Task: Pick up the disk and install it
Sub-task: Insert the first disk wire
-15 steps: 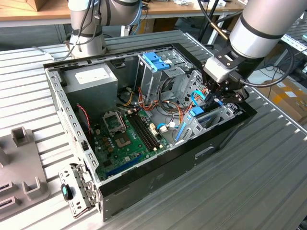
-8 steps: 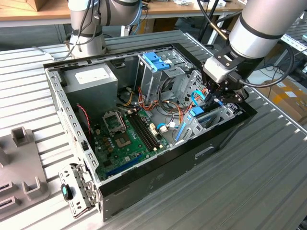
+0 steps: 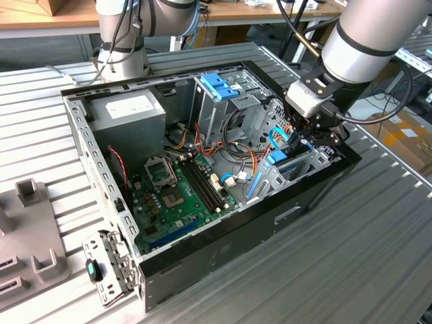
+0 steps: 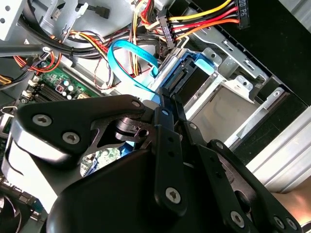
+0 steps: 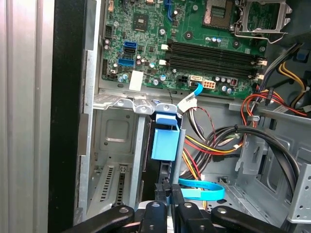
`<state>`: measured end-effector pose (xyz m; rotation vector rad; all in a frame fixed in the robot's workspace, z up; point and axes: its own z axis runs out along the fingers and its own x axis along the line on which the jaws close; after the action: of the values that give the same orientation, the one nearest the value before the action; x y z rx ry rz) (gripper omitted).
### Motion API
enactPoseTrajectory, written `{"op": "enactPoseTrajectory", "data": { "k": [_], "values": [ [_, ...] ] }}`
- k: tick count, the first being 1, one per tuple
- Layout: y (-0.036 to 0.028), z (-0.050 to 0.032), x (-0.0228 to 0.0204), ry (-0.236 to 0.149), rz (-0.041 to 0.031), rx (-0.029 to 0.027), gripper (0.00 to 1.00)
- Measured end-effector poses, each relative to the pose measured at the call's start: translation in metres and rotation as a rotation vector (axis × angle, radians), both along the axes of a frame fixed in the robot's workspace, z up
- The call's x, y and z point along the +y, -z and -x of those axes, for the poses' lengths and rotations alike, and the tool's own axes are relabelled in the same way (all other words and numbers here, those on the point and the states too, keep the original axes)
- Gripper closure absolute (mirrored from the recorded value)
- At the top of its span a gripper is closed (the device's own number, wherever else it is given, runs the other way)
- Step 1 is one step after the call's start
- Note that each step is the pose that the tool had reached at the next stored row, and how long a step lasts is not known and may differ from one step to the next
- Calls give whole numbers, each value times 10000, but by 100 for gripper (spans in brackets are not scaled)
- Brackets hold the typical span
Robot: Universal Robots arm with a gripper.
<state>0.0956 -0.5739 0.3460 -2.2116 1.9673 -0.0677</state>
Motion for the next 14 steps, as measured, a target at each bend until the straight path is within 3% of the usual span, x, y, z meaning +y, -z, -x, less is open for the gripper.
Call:
{"op": "enactPoseTrajectory", "data": {
  "k": [14],
  "values": [
    [27,0,0,1,0,0,84]
  ]
}}
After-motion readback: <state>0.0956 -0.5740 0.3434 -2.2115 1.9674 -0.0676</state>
